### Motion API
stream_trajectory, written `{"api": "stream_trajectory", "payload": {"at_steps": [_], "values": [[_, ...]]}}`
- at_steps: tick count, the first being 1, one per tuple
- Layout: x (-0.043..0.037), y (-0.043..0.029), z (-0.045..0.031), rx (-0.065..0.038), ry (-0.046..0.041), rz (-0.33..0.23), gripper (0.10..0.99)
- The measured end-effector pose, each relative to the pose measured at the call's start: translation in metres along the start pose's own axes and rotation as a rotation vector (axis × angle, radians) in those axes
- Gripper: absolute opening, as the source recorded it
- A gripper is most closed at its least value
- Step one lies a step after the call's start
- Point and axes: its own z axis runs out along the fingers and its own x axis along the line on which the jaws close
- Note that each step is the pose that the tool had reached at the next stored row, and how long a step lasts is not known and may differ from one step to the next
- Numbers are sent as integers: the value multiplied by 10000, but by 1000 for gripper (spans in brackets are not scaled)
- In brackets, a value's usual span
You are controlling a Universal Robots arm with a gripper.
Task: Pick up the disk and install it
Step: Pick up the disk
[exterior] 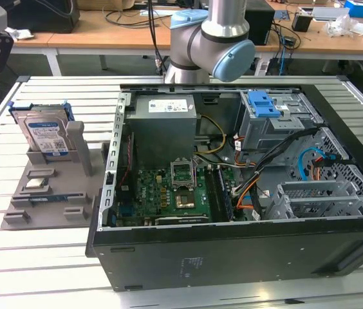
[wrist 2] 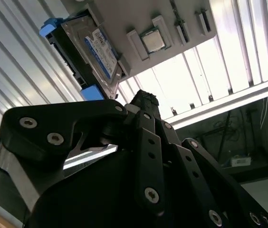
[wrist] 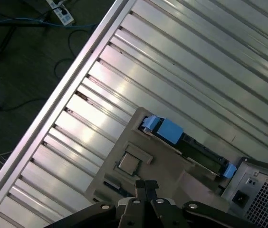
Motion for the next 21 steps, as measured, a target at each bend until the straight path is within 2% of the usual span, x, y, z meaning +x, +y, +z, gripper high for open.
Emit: {"api": "stream_trajectory", "payload": {"at_steps": [21], "values": [[0, 0, 0, -62, 118, -2614, 106]]}}
